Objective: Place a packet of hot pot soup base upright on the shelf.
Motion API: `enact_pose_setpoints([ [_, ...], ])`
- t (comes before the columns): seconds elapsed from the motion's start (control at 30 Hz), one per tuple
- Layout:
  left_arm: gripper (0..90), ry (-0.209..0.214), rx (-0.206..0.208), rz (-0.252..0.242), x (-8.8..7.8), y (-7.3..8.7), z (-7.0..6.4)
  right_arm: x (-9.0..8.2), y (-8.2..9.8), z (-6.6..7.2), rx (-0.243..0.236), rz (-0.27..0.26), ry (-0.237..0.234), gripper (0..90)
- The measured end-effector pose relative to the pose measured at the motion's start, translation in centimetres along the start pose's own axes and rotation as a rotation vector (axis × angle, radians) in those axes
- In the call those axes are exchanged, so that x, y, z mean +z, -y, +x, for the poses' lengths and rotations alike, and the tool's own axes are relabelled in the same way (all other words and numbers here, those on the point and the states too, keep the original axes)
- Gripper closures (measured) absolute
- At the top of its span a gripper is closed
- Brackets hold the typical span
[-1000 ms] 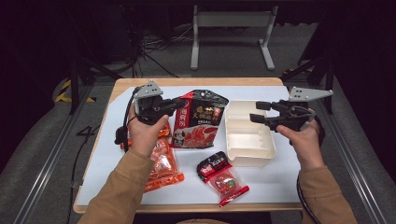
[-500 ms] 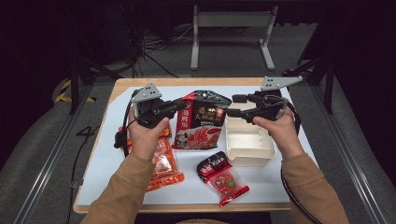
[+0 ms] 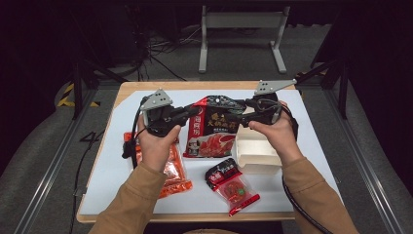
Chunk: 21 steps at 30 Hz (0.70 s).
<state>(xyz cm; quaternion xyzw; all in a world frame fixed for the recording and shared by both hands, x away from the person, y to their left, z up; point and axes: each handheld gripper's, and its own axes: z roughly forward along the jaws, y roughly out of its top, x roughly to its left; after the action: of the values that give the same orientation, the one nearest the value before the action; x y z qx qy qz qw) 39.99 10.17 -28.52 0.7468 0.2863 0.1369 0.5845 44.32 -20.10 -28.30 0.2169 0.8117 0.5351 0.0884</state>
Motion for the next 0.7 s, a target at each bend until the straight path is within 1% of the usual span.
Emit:
enact_pose_setpoints([
  [0.17,86.6,0.005,-0.004,-0.005,0.05,-0.03,-0.2,0.54,0.01,-0.1,0.013,-0.006,-0.036,44.2],
  [0.27,86.5,0.008,0.004,-0.004,0.14,-0.02,-0.36,0.74,-0.02,-0.1,0.018,-0.008,-0.054,46.5],
  [0.37,86.5,0.015,0.004,-0.006,0.19,0.04,-0.41,0.76,-0.13,-0.08,0.013,-0.007,-0.072,55.9],
  [0.4,86.4,0.014,0.004,-0.013,0.21,0.12,-0.45,0.71,-0.19,-0.05,0.006,-0.006,-0.072,59.5],
  [0.47,86.4,0.015,0.005,-0.011,0.19,0.14,-0.44,0.48,-0.36,0.05,-0.01,-0.012,-0.065,66.2],
  [0.53,86.3,0.017,0.0,-0.017,0.18,0.22,-0.37,0.37,-0.45,0.13,-0.017,-0.012,-0.061,66.9],
  [0.6,86.4,0.019,-0.005,-0.022,0.14,0.27,-0.3,0.29,-0.67,0.35,-0.04,-0.009,-0.045,68.5],
  [0.7,86.2,0.02,-0.006,-0.029,0.01,0.38,-0.28,0.17,-0.94,0.52,-0.052,-0.007,-0.04,70.0],
])
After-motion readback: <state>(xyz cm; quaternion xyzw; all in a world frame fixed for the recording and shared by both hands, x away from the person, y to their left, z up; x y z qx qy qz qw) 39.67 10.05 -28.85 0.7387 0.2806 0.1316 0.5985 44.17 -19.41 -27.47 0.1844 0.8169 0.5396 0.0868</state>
